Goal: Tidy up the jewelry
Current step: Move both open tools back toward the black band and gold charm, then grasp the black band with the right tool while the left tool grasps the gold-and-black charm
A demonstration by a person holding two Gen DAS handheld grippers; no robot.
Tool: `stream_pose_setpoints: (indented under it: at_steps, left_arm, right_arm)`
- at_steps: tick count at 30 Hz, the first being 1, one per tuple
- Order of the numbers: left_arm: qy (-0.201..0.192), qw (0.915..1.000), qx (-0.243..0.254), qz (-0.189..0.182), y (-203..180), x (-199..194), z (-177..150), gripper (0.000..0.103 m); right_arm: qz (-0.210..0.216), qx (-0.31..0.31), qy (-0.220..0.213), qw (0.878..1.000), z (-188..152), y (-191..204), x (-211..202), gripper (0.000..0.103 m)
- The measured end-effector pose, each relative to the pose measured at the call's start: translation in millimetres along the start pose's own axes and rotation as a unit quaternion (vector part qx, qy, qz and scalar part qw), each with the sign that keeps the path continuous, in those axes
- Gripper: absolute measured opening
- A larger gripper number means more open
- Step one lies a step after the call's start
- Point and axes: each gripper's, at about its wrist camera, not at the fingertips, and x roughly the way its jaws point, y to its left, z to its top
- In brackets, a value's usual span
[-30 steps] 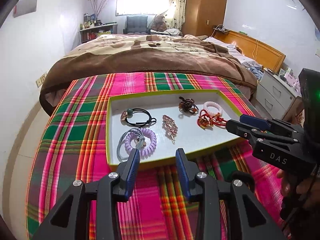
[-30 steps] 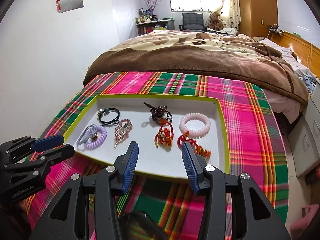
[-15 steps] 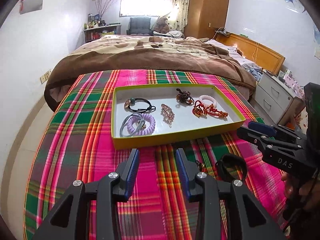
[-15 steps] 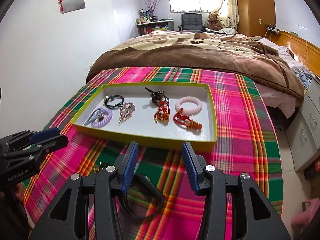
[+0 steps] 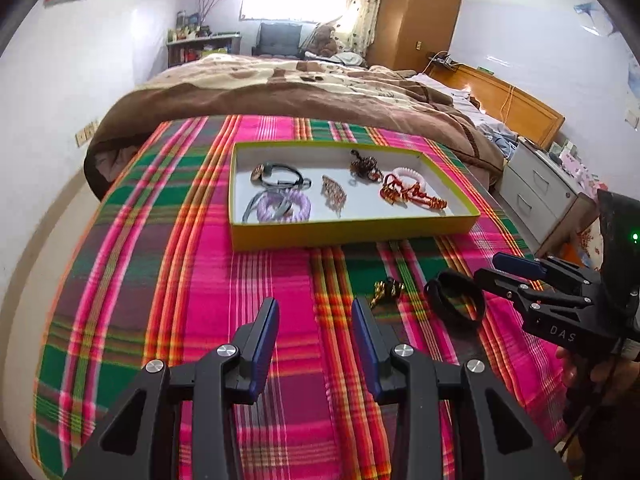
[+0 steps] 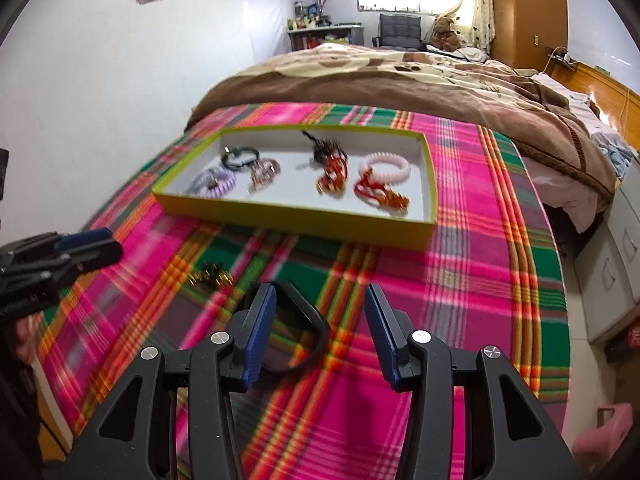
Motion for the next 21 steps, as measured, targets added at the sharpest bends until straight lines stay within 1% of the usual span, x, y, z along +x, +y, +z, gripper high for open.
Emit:
stream_pose_setpoints:
  at_steps: [2, 6, 11, 16, 17, 18, 21]
  left_arm:
    - [0.007, 0.9999, -0.005, -0.007, 1, 2, -4, 0.037]
    - [0.012, 0.9997, -0.008, -0.021, 2, 5, -7, 0.037]
    - [0.017, 0.9993, -0.013, -0.03, 3, 8, -9, 0.037]
    - [0.024, 0.9991, -0.013, -0.031, 3, 14, -10, 0.037]
    - [0.025, 0.9991, -0.013, -0.032, 2, 15, -10, 0.037]
    - [0.025, 0.9991, -0.012, -0.033, 1, 16, -10, 0.037]
    - [0.028, 0.9989, -0.007, -0.037, -3, 20, -9, 0.037]
  right_arm:
    - [0.008, -0.004, 0.009, 1.0, -3, 0, 3, 0.047]
    - [0.005, -0.022, 0.025, 0.999, -7, 6, 11, 0.047]
    - [0.005, -0.021, 0.032, 0.999, -8, 8, 19, 0.047]
    - [-0.01, -0.019, 0.037, 0.999, -11, 8, 21, 0.047]
    - [-0.009, -0.018, 0.038, 0.999, -12, 8, 21, 0.044]
    - [-0.008, -0.017, 0.037, 0.999, -13, 7, 21, 0.038]
    - [-0.015, -0.017, 0.035, 0.999, -14, 6, 19, 0.027]
